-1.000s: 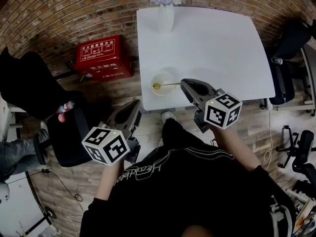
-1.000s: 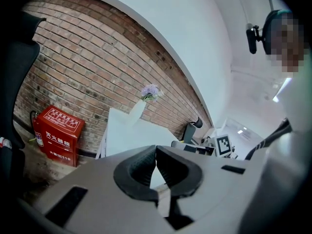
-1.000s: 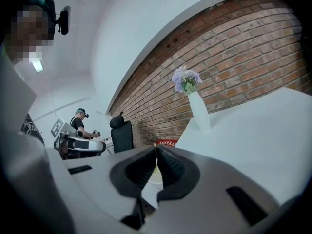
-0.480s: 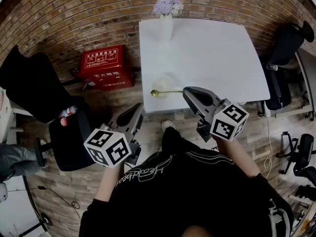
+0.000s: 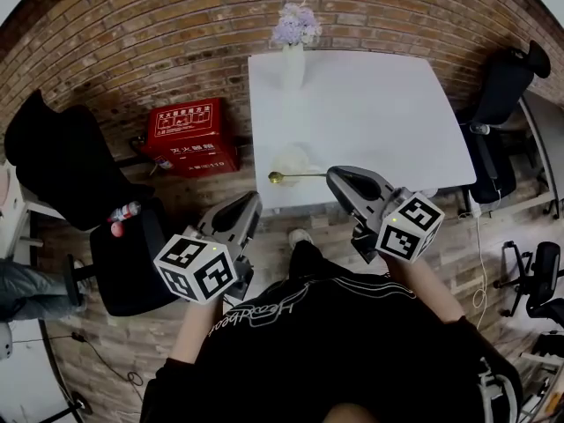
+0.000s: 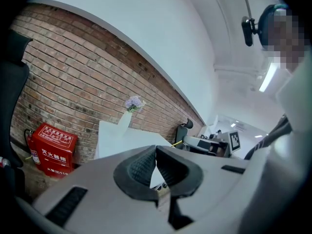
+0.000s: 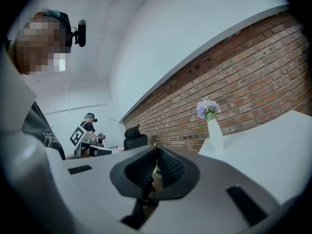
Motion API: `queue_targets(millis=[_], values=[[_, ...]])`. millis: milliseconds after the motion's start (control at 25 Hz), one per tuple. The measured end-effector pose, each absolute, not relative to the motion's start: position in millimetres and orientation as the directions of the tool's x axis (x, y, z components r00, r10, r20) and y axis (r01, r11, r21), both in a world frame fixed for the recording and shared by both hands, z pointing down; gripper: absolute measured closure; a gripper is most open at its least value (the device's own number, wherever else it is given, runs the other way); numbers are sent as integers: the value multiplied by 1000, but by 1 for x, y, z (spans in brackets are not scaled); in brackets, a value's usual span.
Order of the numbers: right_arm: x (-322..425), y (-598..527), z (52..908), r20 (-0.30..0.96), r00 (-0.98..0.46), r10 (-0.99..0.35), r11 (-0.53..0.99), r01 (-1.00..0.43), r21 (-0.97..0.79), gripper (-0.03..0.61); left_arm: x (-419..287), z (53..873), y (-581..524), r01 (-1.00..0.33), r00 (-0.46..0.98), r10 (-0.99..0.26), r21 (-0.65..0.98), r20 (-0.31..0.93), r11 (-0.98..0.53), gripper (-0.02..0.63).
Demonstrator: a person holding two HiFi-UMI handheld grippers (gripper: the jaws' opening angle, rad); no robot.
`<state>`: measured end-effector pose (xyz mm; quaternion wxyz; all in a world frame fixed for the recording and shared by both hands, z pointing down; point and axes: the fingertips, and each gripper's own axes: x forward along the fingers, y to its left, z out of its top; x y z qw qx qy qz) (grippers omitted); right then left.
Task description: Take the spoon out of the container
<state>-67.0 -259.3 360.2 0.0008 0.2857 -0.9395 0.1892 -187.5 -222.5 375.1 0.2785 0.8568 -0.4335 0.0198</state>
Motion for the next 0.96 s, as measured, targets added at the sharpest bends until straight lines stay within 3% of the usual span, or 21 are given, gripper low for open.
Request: queue_targets(millis=[960], values=[[-63, -274, 377, 129, -831, -542, 742, -545, -391, 578, -179, 393, -233, -746, 636, -710, 479, 303, -463, 609]])
